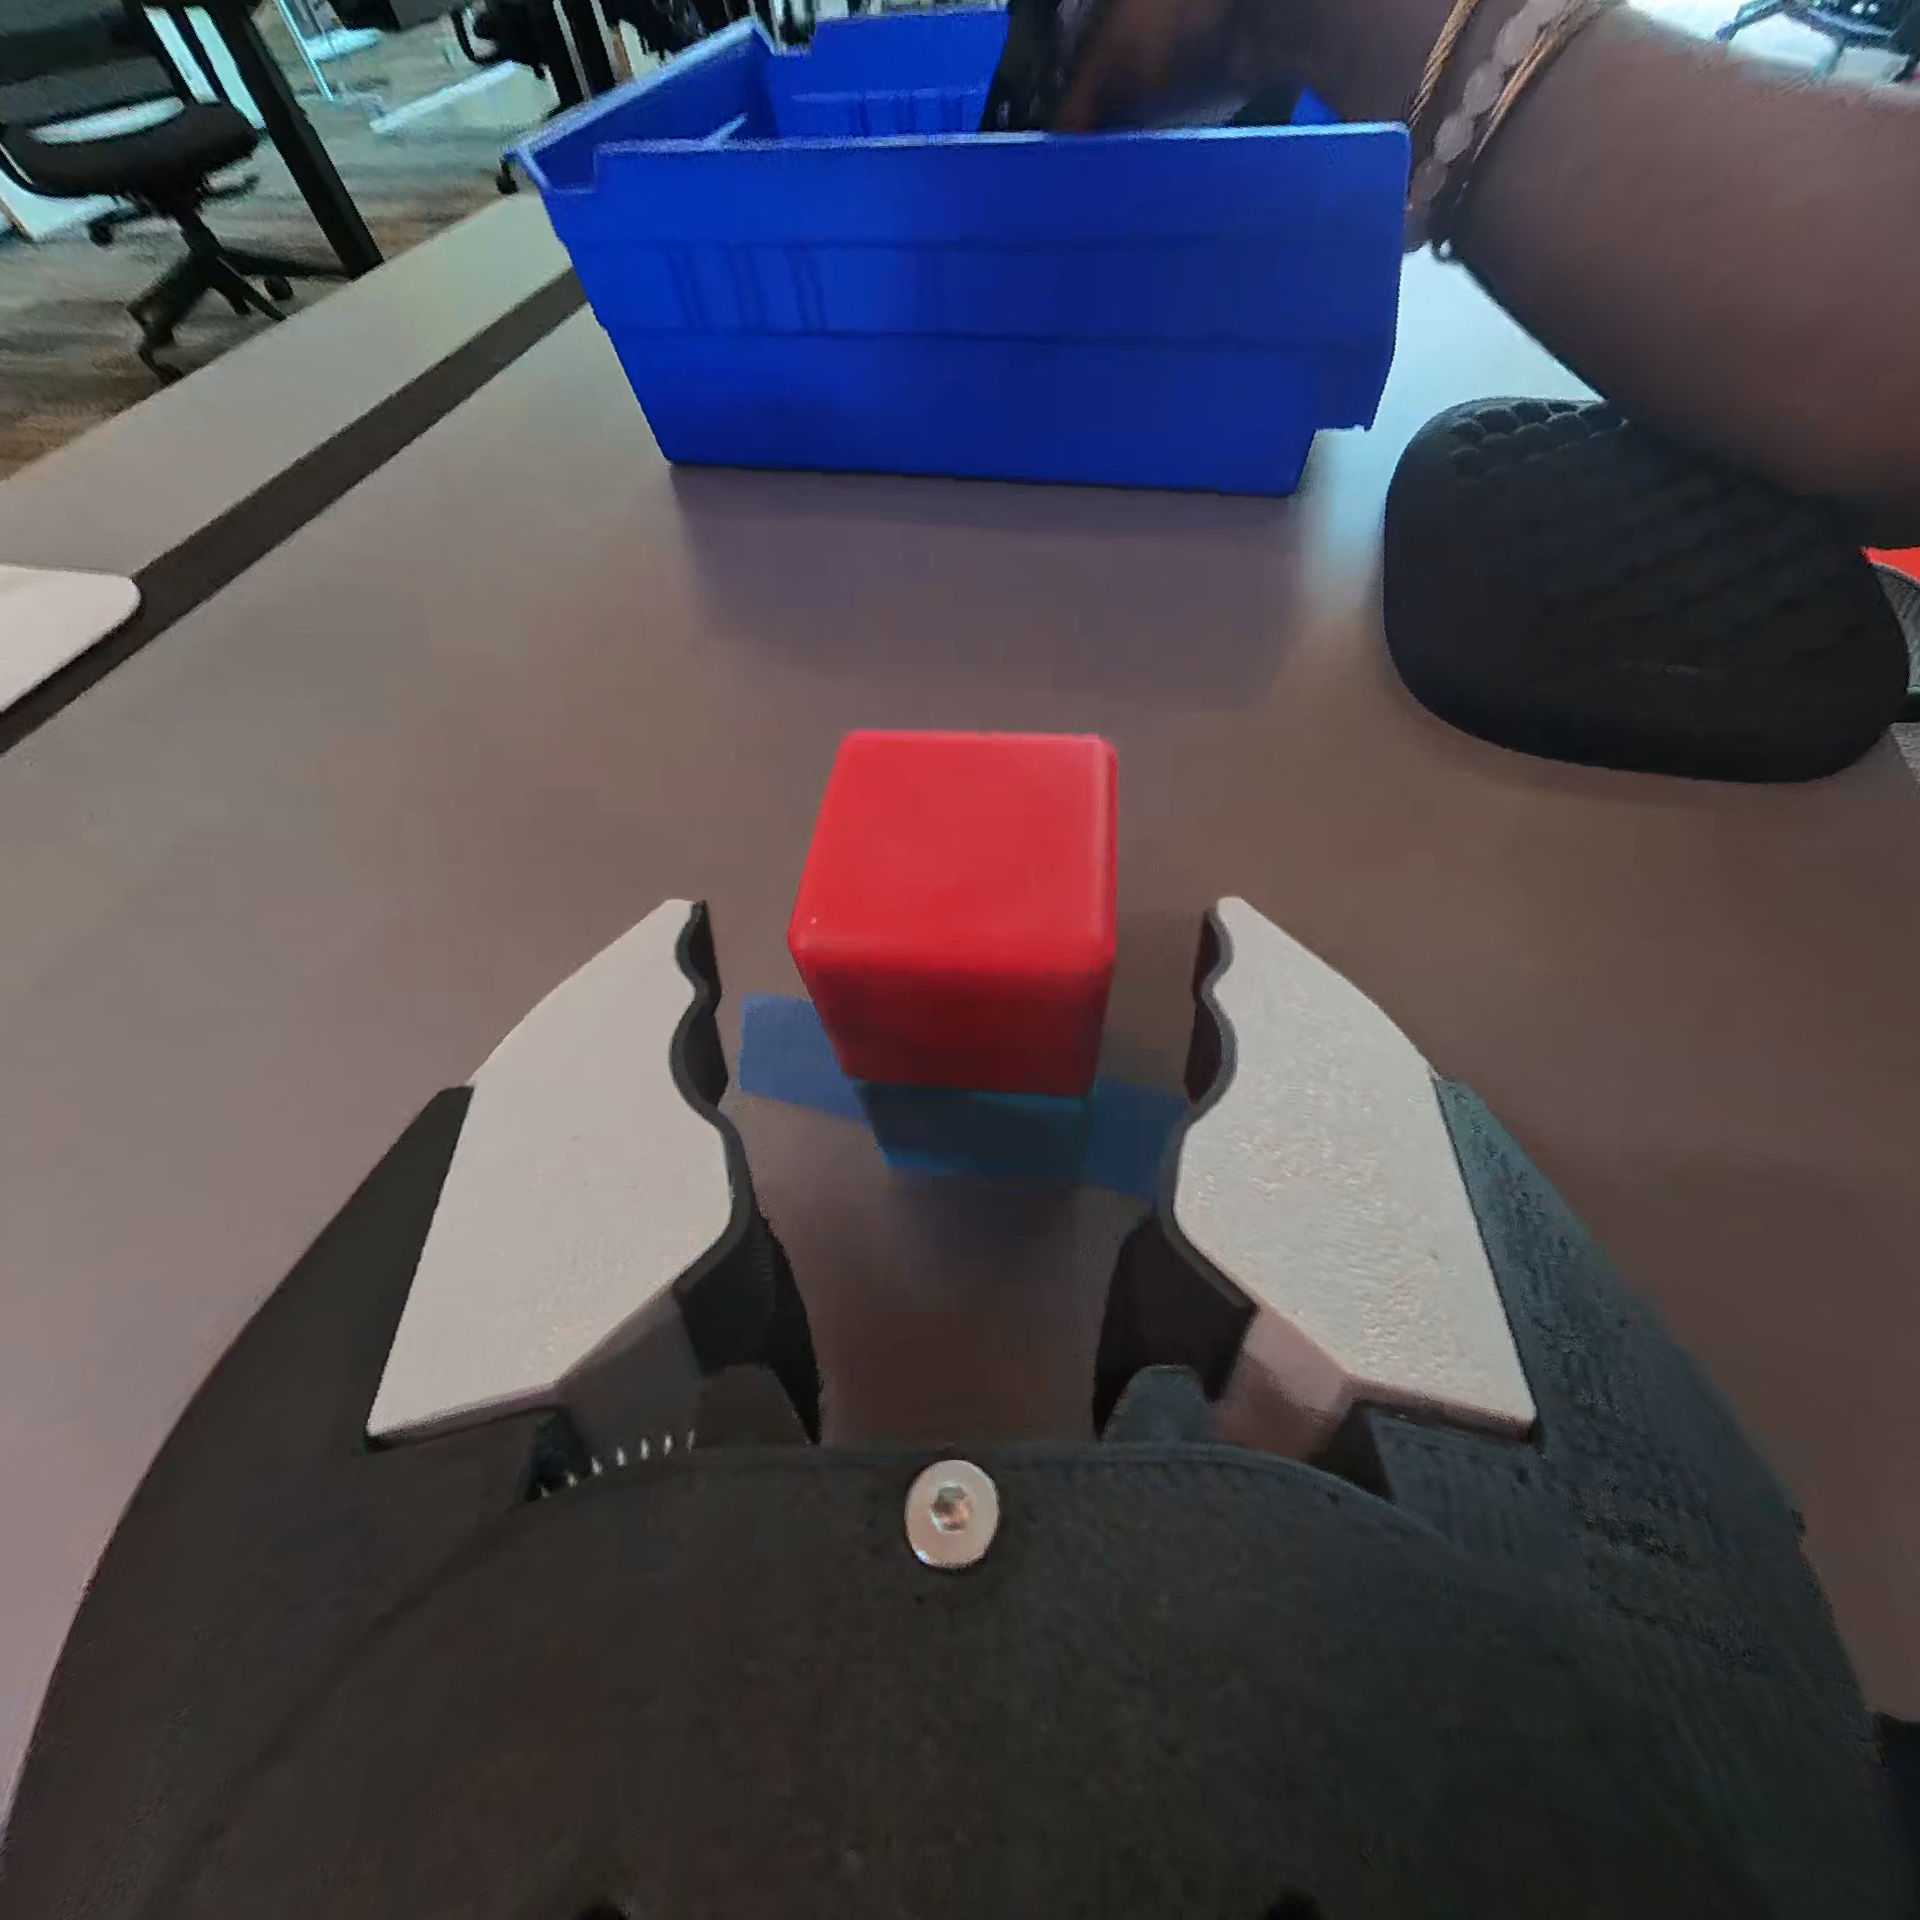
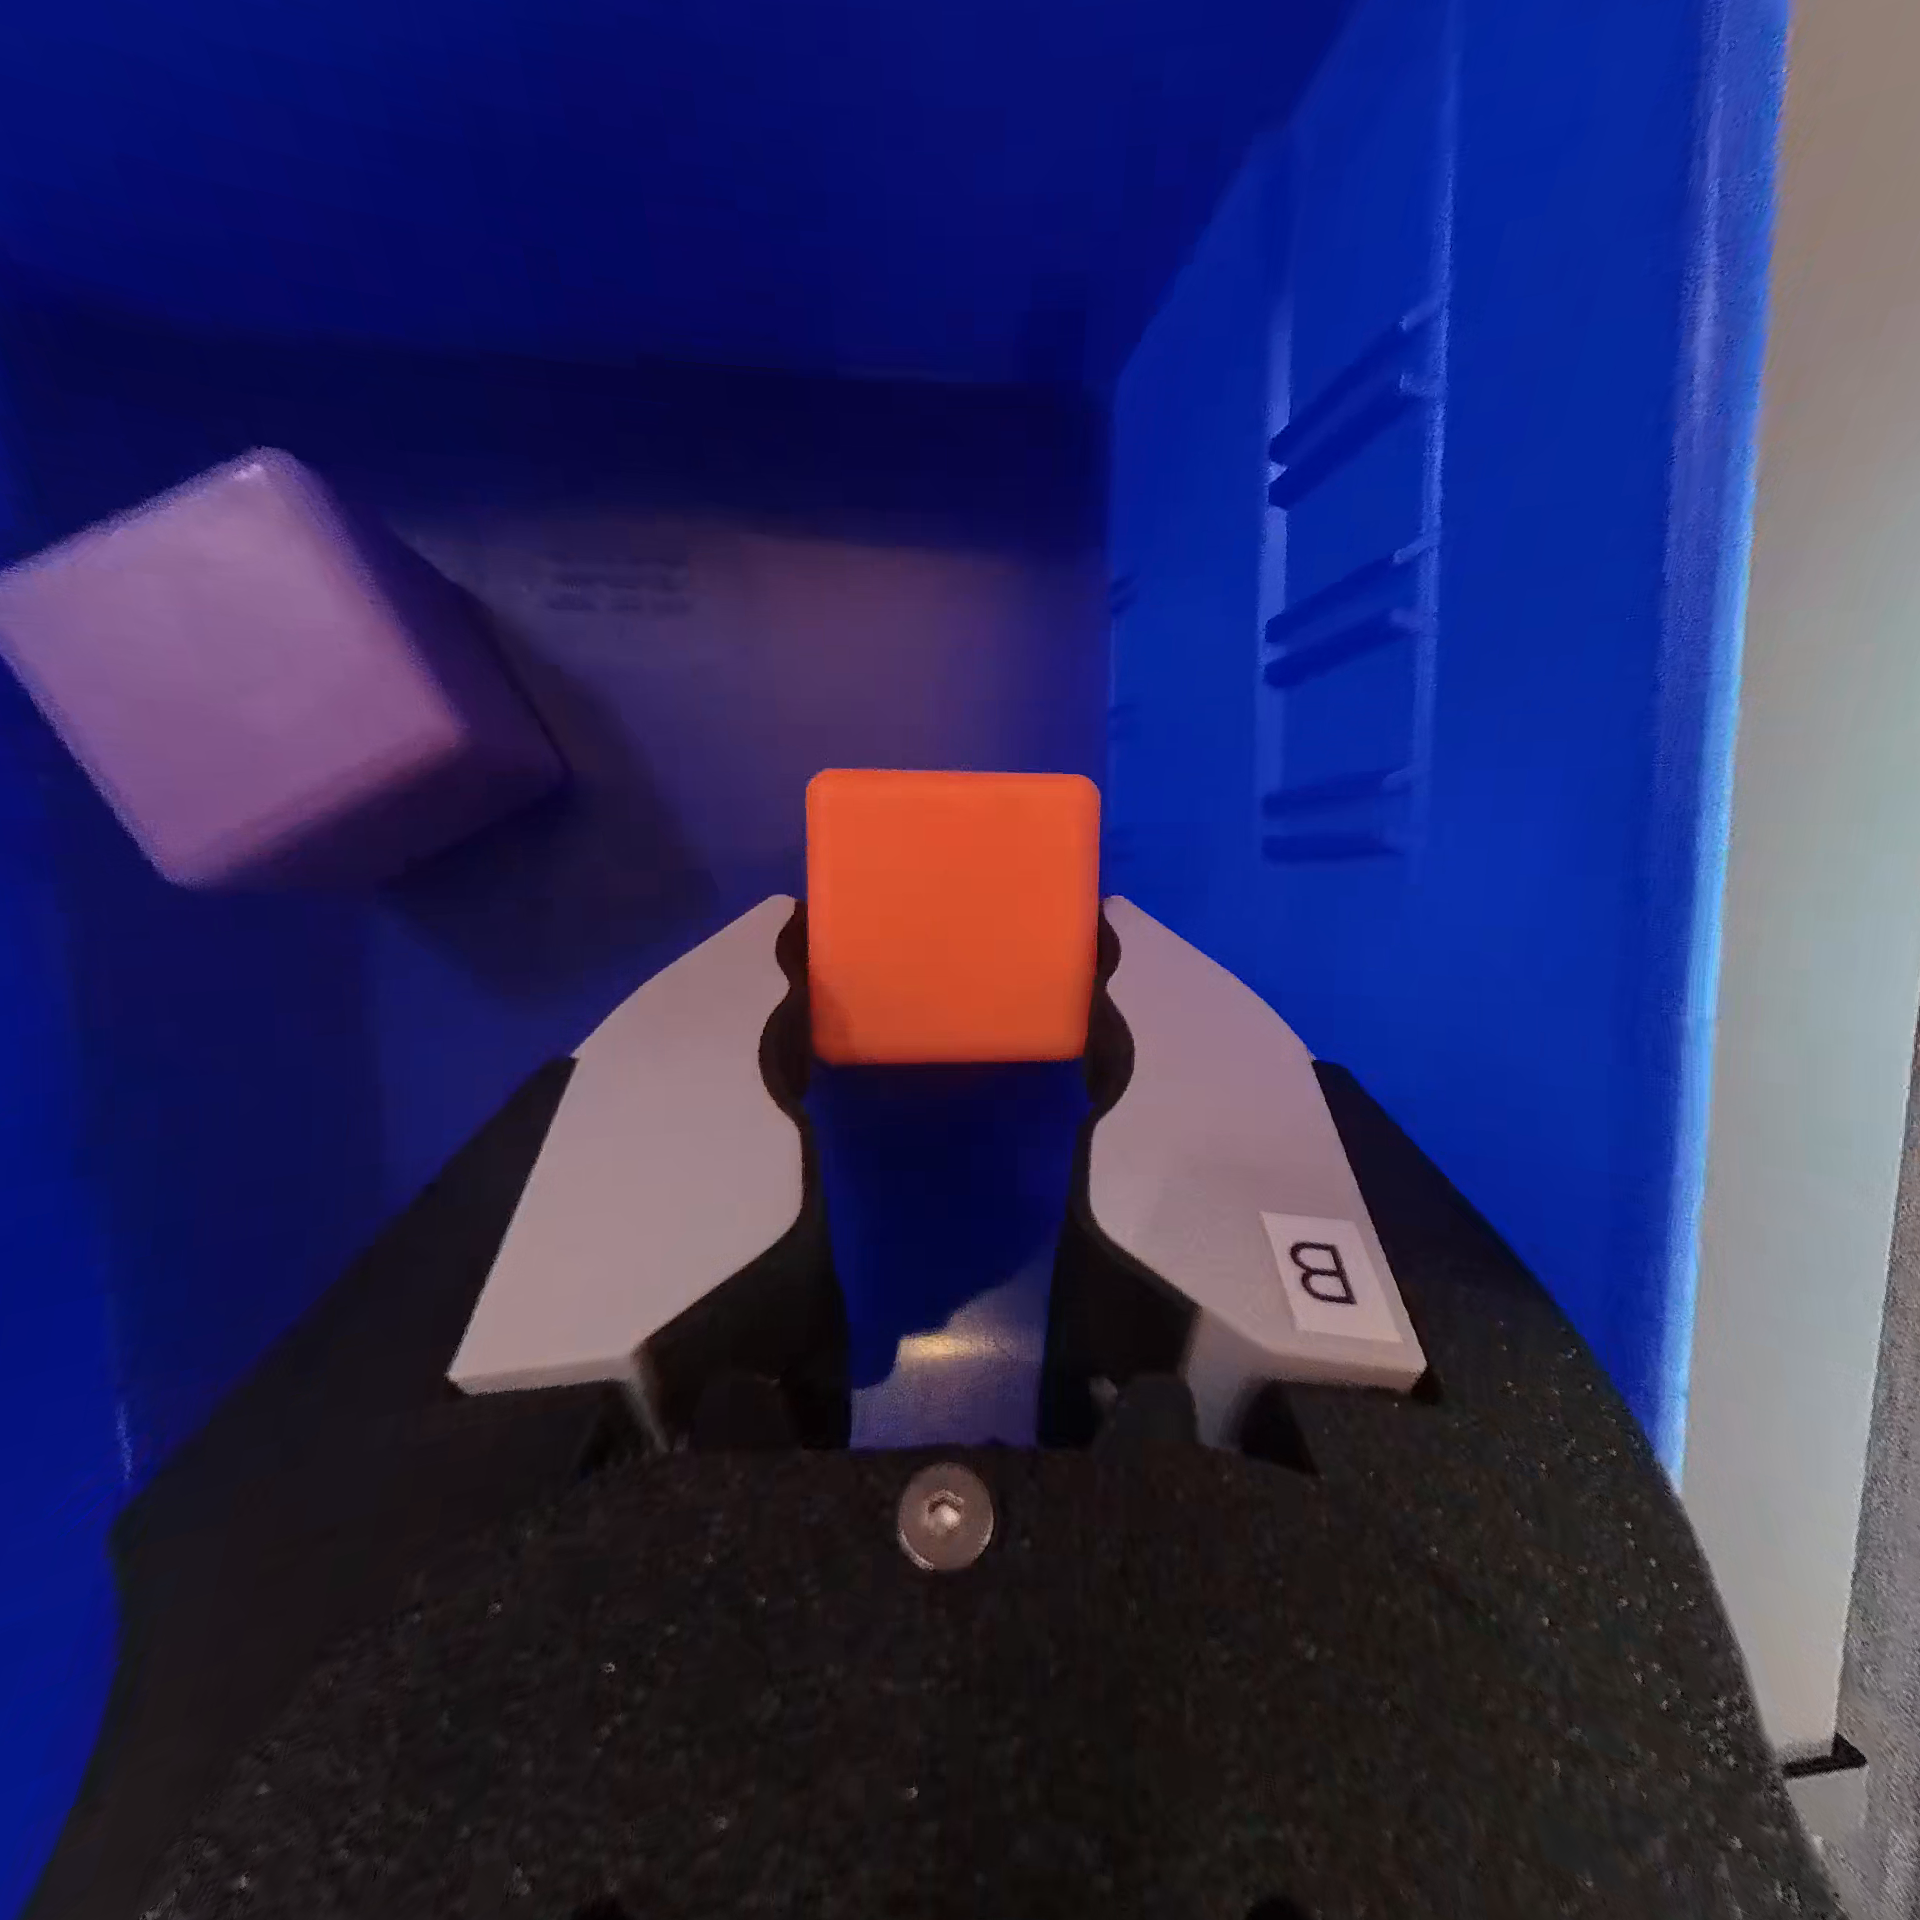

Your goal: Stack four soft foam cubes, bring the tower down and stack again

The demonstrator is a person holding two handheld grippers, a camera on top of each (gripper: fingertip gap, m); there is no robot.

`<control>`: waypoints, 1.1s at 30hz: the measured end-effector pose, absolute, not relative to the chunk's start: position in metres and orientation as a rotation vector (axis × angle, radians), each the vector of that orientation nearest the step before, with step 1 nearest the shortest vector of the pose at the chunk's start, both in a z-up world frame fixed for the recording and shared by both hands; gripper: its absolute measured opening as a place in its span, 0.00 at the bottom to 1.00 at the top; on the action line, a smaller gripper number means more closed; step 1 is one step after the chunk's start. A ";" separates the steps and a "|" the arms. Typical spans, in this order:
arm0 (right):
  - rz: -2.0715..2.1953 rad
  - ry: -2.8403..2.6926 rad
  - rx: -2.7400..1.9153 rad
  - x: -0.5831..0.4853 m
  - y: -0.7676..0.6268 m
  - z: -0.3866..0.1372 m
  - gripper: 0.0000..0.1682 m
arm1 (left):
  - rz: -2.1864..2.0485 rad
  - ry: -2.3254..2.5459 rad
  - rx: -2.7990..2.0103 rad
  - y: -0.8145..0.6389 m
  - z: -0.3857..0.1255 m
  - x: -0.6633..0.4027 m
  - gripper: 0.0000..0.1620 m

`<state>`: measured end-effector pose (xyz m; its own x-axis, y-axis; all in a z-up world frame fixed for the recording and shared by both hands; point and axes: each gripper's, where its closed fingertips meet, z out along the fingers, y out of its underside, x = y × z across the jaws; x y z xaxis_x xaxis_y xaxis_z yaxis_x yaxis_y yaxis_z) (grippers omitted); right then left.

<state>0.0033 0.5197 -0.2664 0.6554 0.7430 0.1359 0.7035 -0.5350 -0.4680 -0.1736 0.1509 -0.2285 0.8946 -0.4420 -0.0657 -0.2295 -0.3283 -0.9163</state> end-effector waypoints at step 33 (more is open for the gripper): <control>1.010 -2.618 -0.821 -0.177 0.134 -0.216 0.29 | -0.192 0.583 -2.131 0.143 -0.261 -0.169 0.31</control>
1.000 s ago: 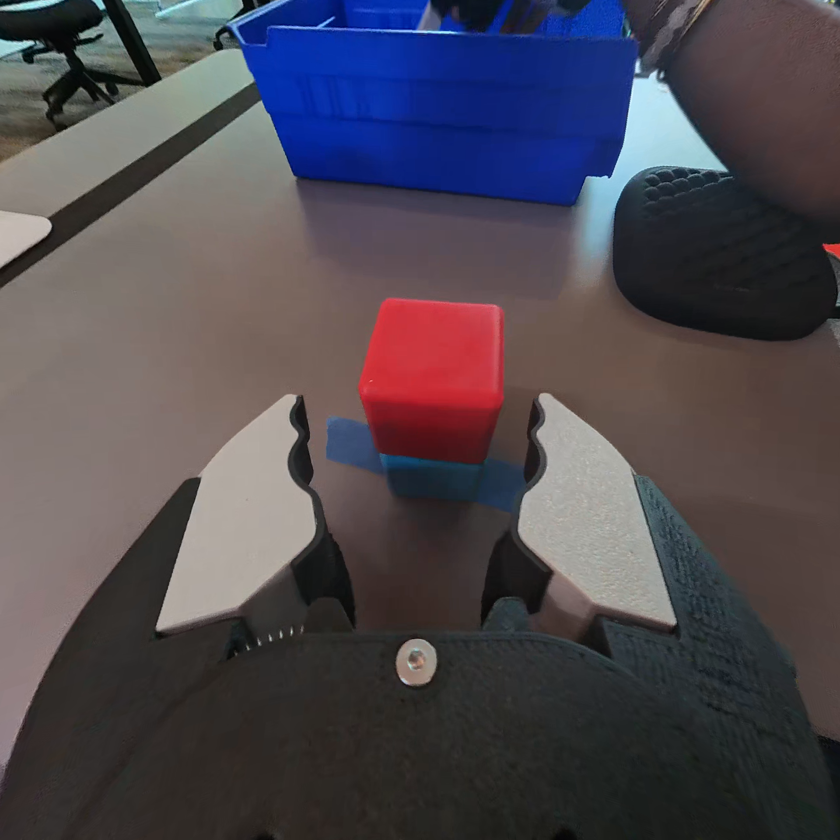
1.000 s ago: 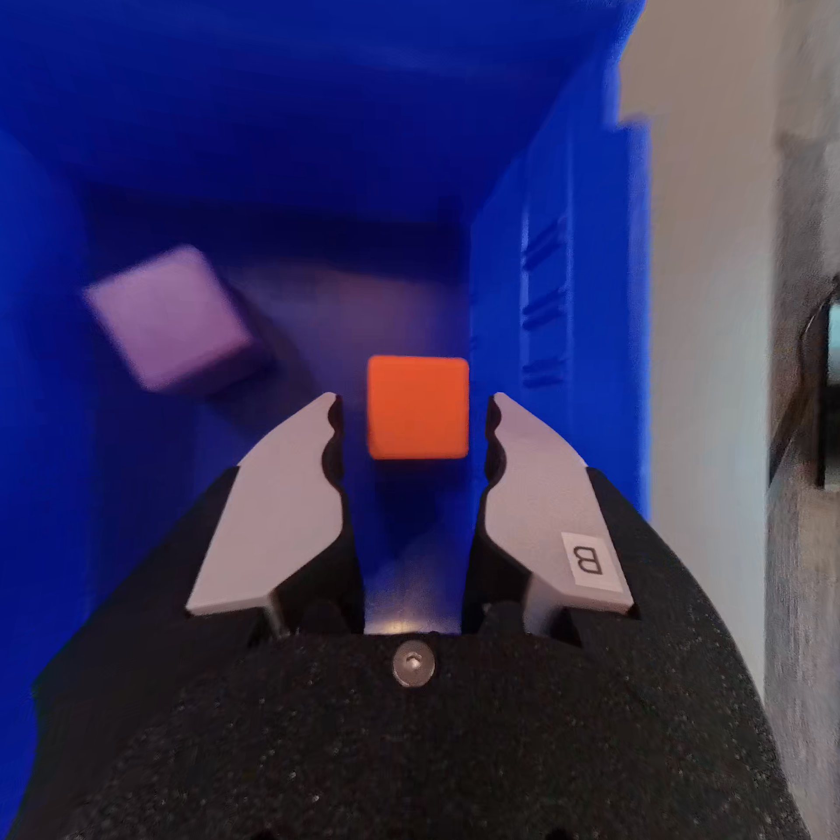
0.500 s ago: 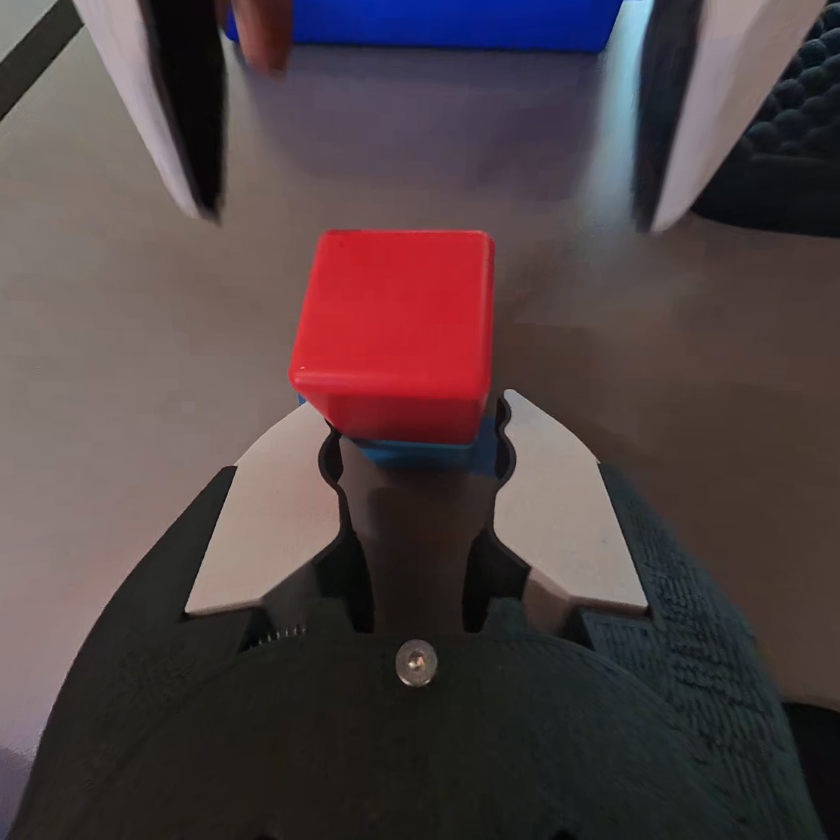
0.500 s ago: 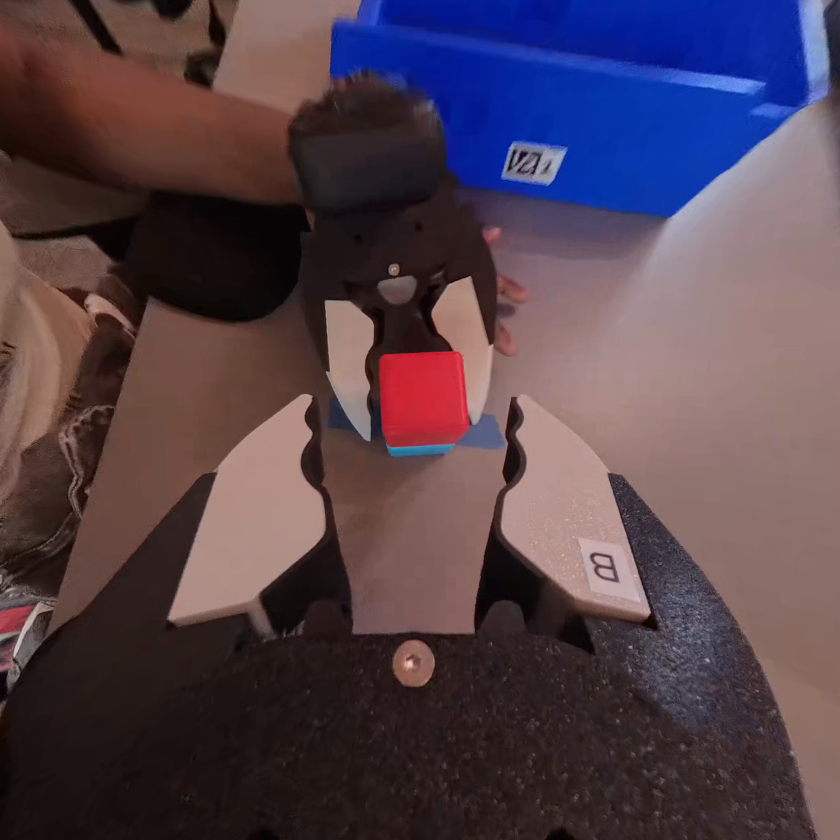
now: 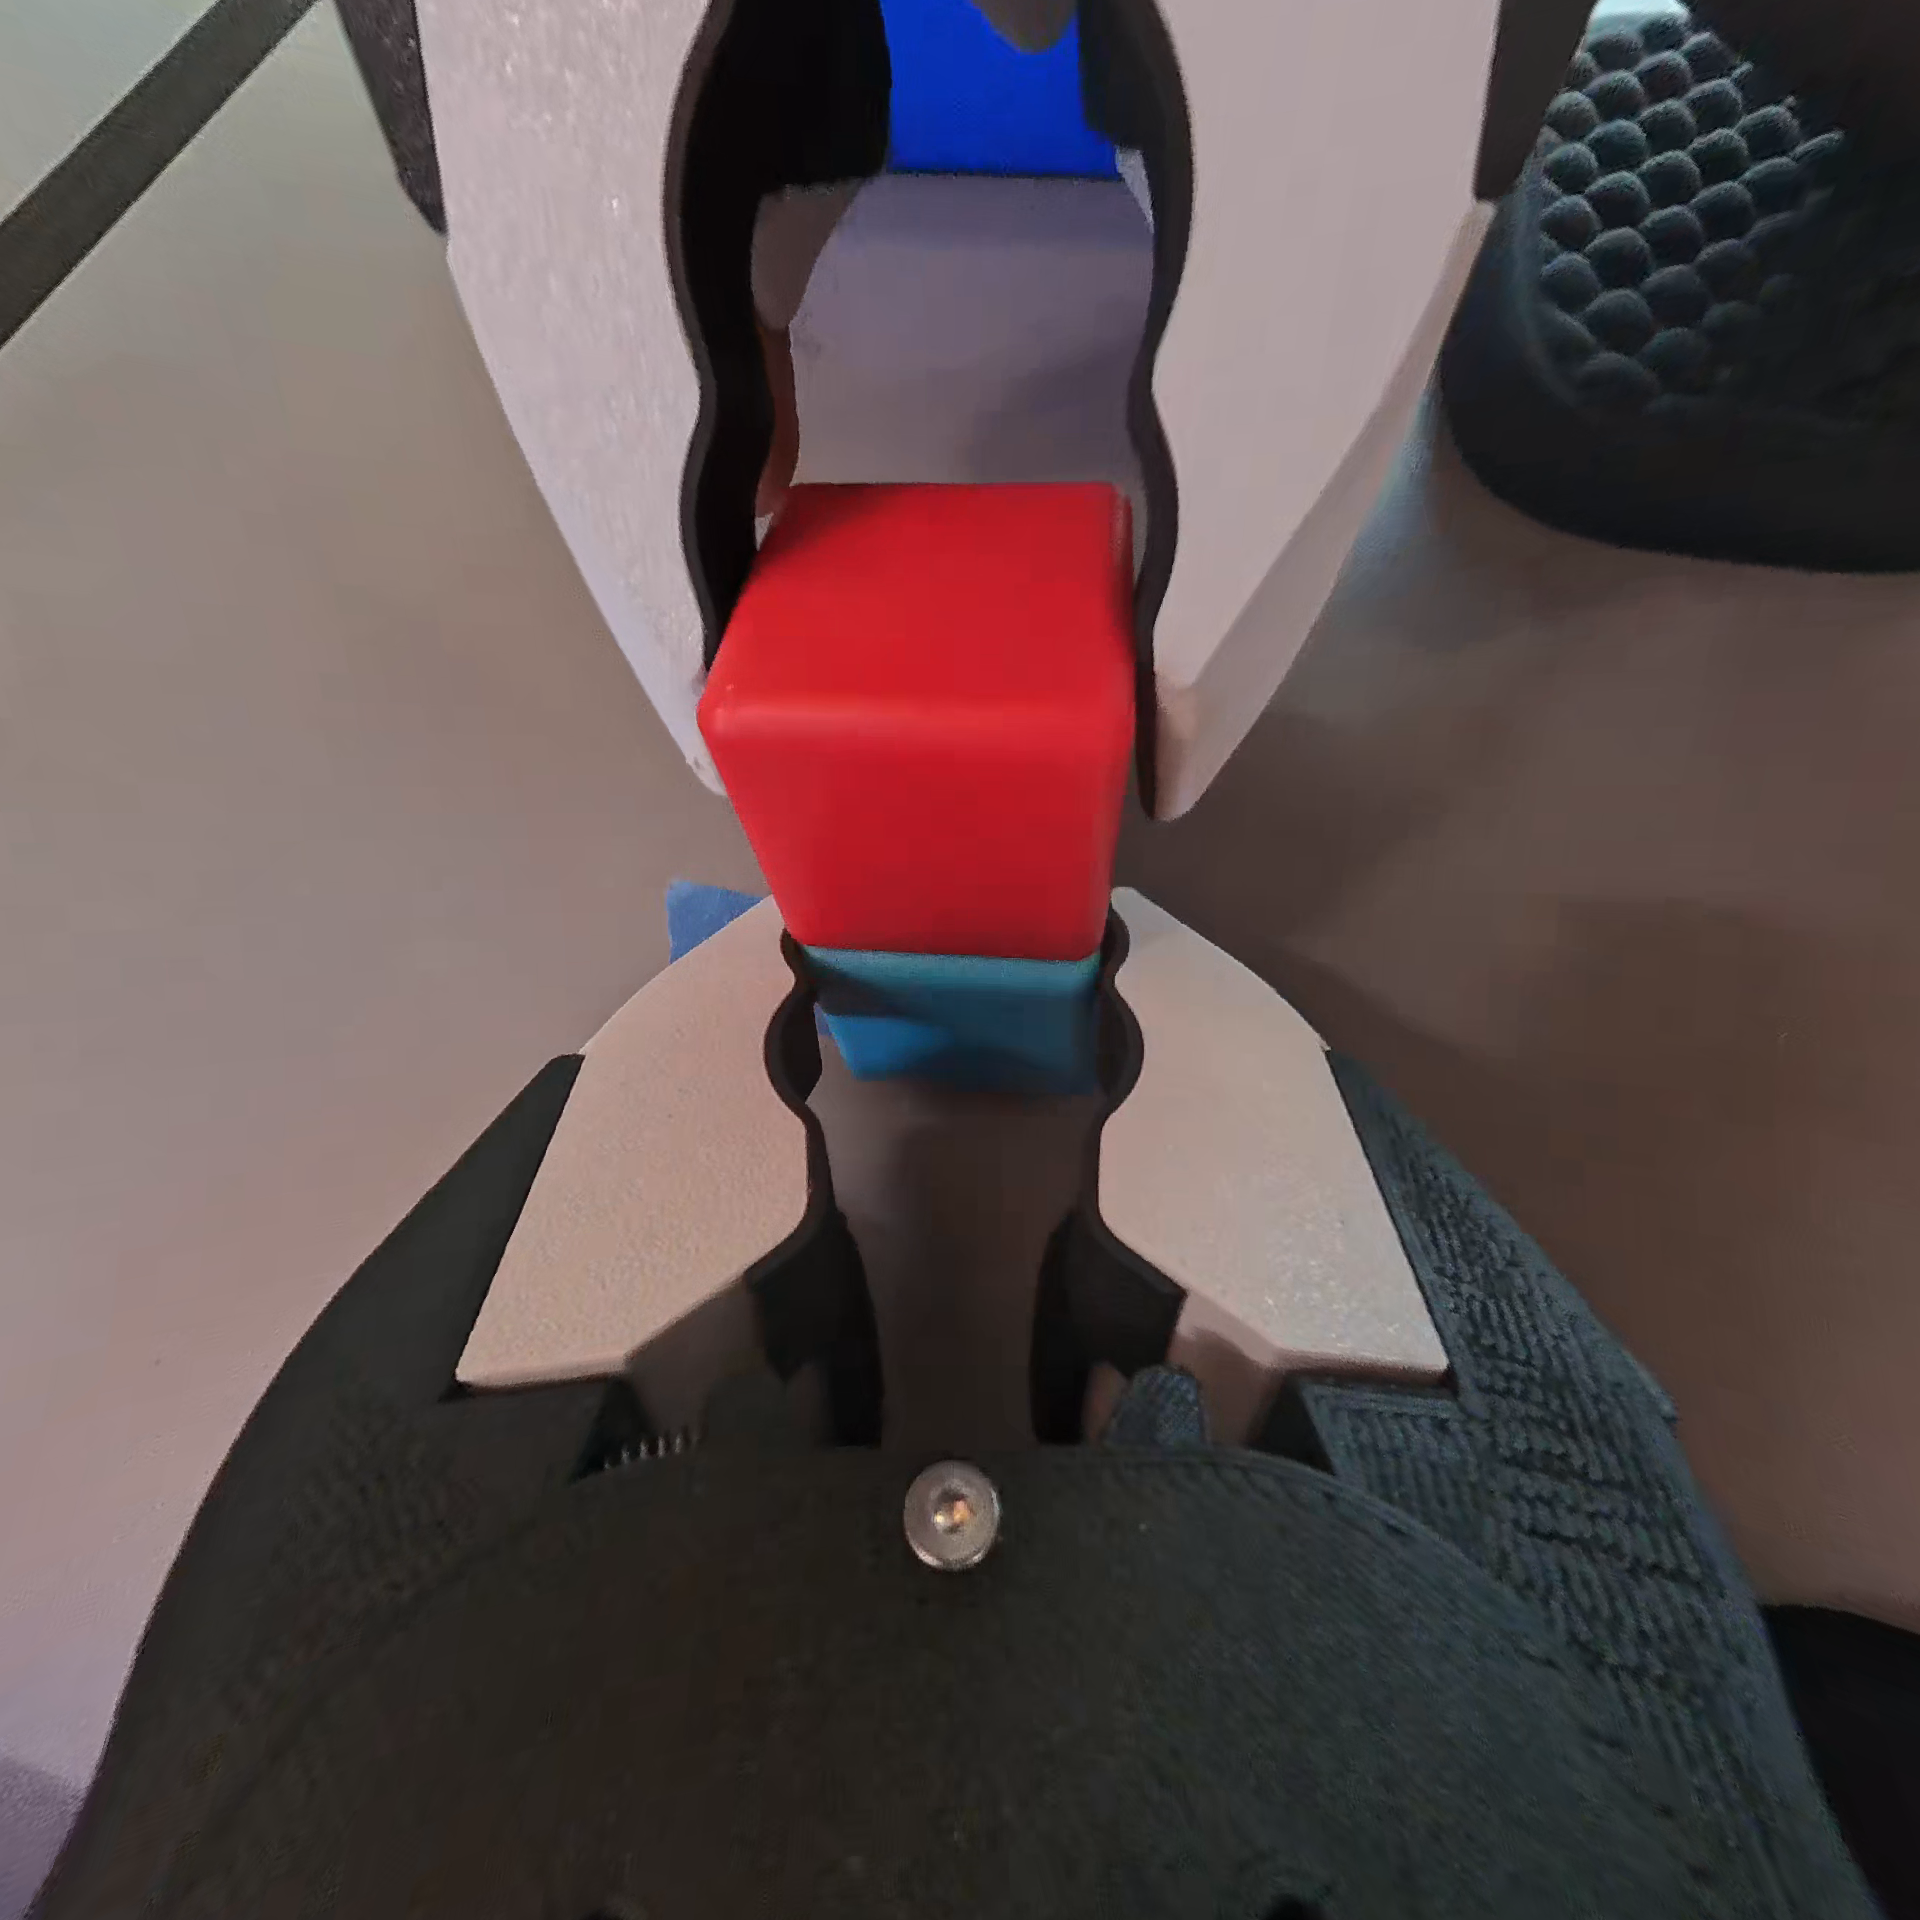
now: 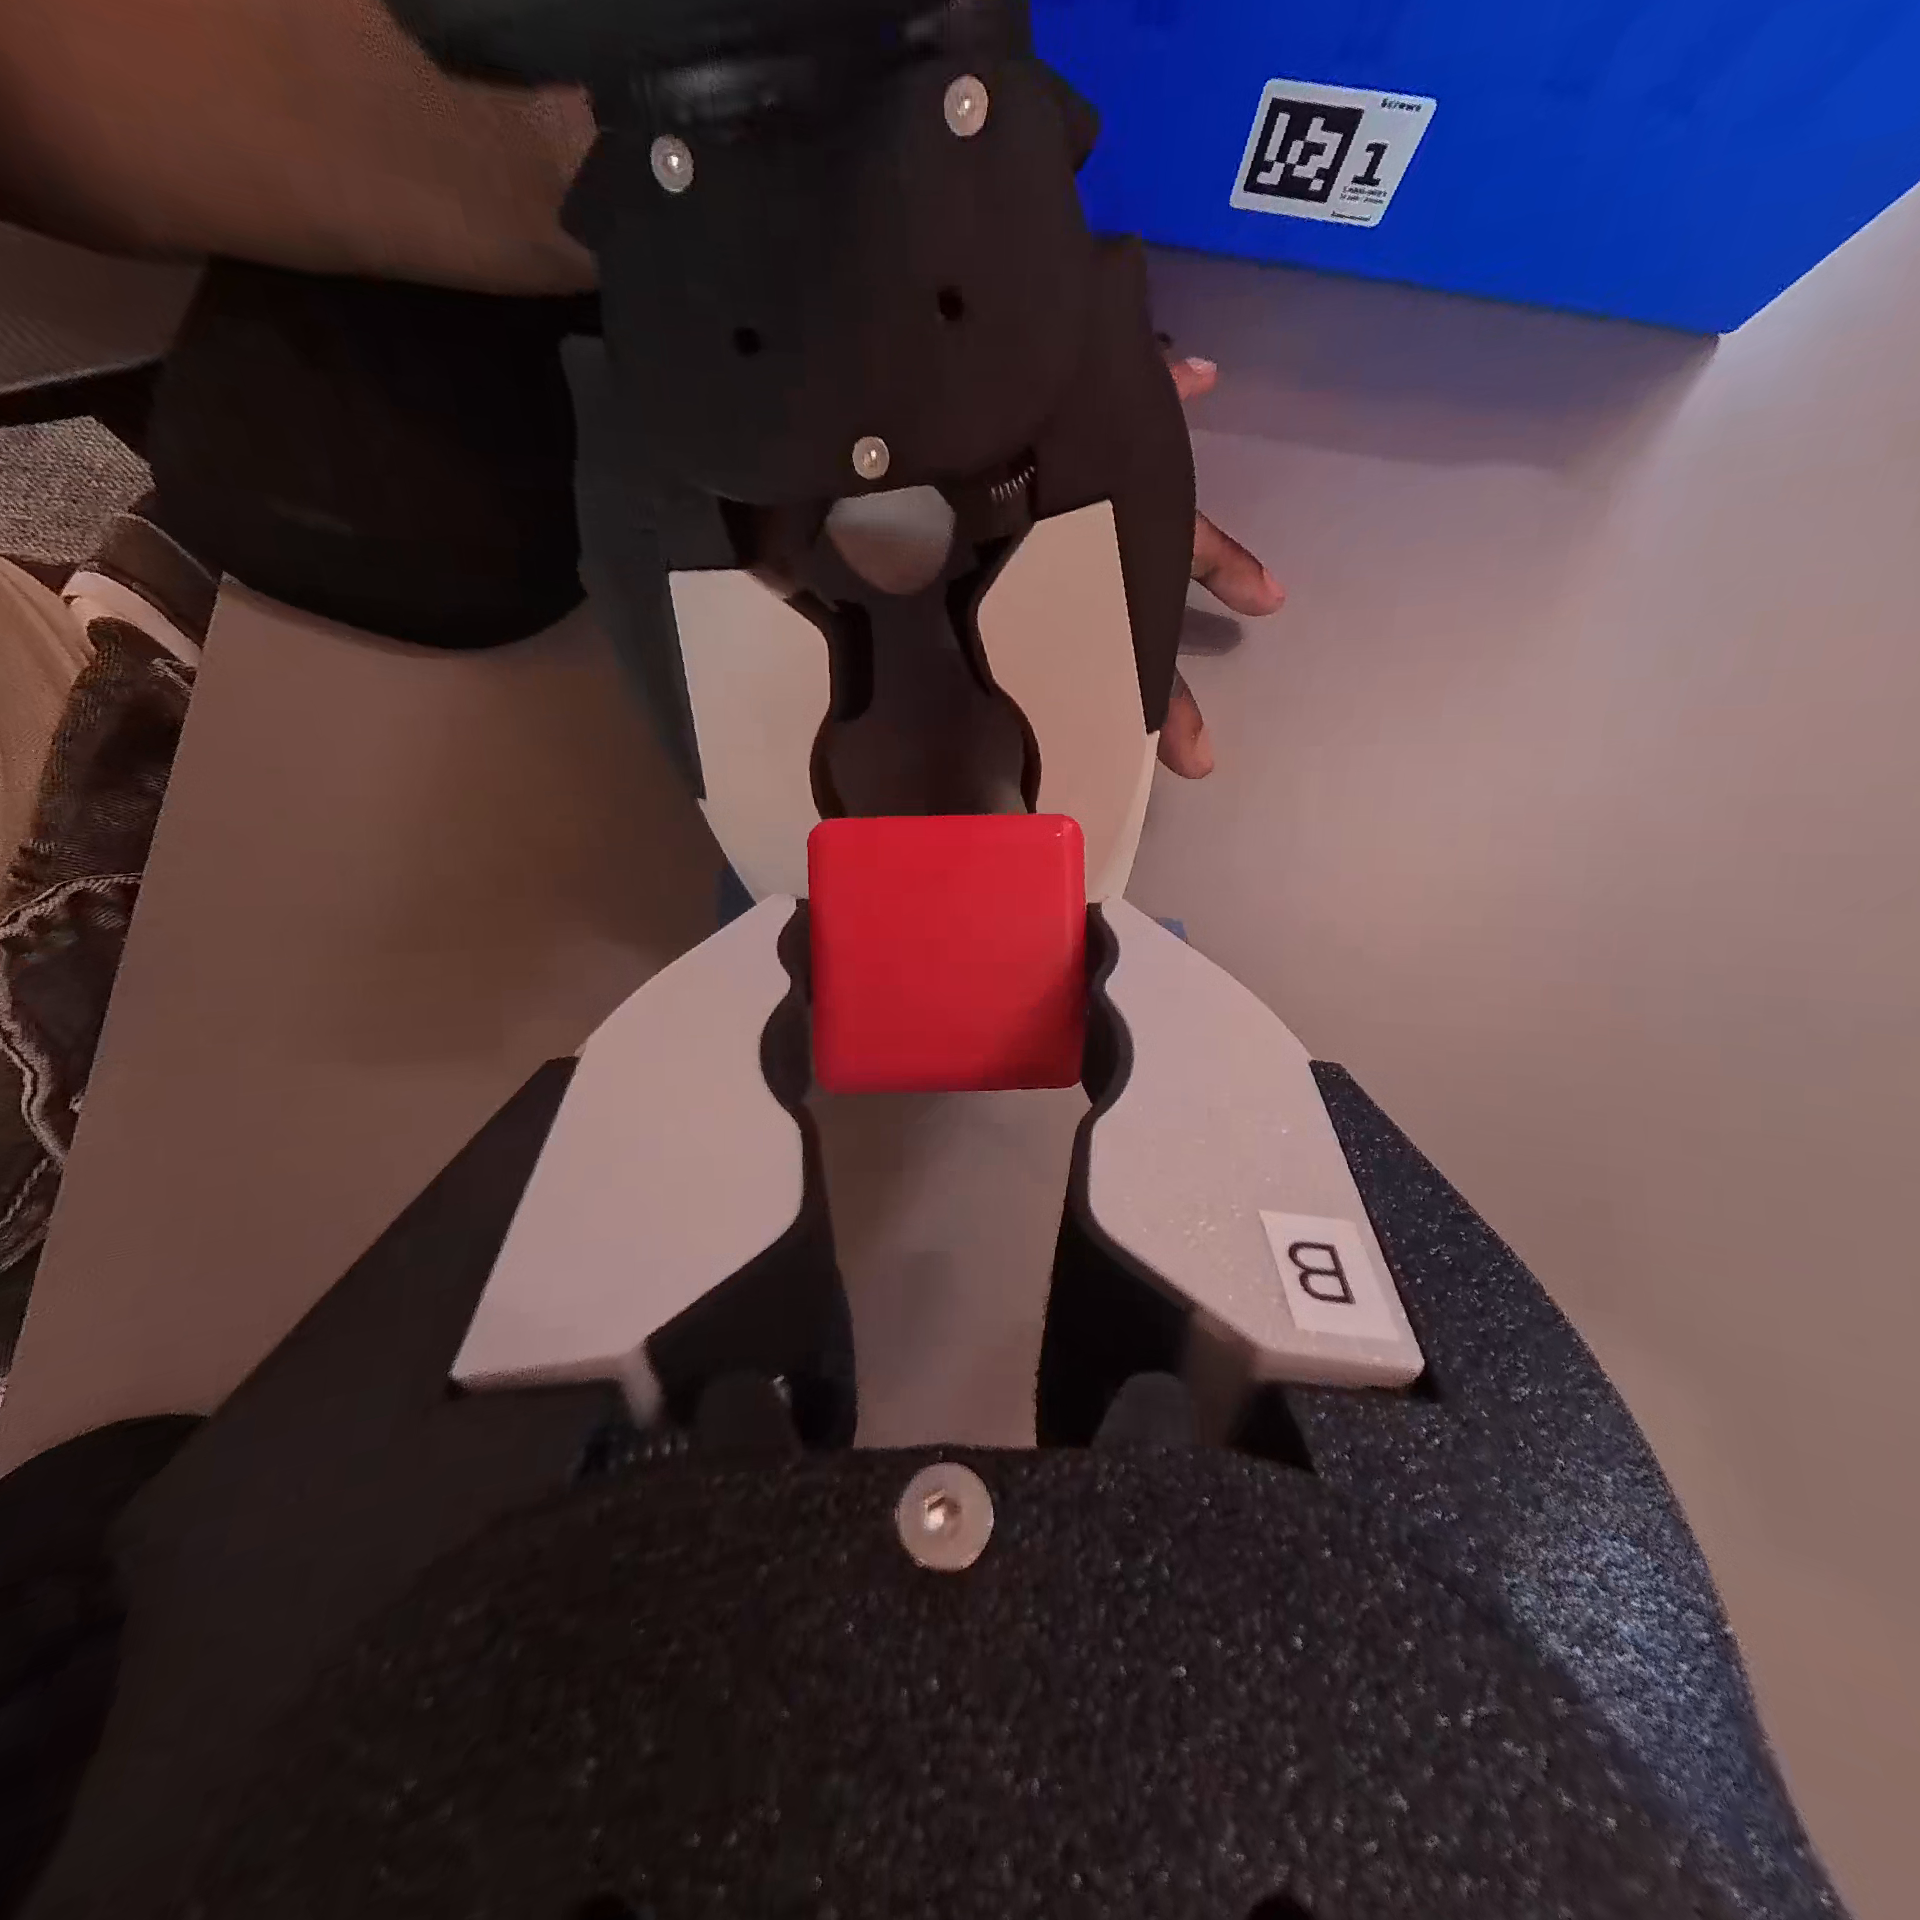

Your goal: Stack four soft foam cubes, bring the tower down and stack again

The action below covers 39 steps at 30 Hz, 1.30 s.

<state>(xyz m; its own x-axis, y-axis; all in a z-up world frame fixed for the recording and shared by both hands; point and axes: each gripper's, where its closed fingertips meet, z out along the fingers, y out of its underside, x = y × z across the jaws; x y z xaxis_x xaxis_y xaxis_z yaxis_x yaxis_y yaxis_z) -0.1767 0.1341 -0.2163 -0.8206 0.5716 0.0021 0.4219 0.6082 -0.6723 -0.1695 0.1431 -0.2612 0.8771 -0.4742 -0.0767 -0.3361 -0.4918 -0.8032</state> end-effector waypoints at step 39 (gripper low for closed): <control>0.168 -1.980 -2.004 -0.014 0.406 -0.224 0.30 | -0.166 0.649 -2.201 0.137 -0.274 -0.170 0.33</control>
<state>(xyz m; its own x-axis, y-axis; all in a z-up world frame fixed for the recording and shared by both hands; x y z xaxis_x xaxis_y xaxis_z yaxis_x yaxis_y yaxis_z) -0.0142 0.4065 -0.2237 0.0336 0.9899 0.1378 0.9525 0.0100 -0.3044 -0.1696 0.1375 -0.2741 0.8588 -0.5035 -0.0950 -0.3957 -0.5339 -0.7472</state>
